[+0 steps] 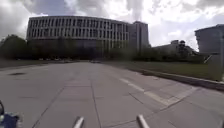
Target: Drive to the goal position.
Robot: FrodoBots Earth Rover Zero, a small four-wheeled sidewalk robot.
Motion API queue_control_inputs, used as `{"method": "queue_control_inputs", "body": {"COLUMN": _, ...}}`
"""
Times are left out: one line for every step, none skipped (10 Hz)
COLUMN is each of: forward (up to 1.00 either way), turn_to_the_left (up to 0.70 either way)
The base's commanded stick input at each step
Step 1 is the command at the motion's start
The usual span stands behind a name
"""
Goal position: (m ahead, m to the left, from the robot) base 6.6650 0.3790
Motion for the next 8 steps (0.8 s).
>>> {"method": "queue_control_inputs", "body": {"forward": 0.70, "turn_to_the_left": 0.00}}
{"method": "queue_control_inputs", "body": {"forward": 0.70, "turn_to_the_left": 0.00}}
{"method": "queue_control_inputs", "body": {"forward": 0.70, "turn_to_the_left": 0.00}}
{"method": "queue_control_inputs", "body": {"forward": 0.70, "turn_to_the_left": 0.00}}
{"method": "queue_control_inputs", "body": {"forward": 0.70, "turn_to_the_left": 0.22}}
{"method": "queue_control_inputs", "body": {"forward": 0.70, "turn_to_the_left": 0.35}}
{"method": "queue_control_inputs", "body": {"forward": 0.70, "turn_to_the_left": 0.35}}
{"method": "queue_control_inputs", "body": {"forward": 0.70, "turn_to_the_left": 0.16}}
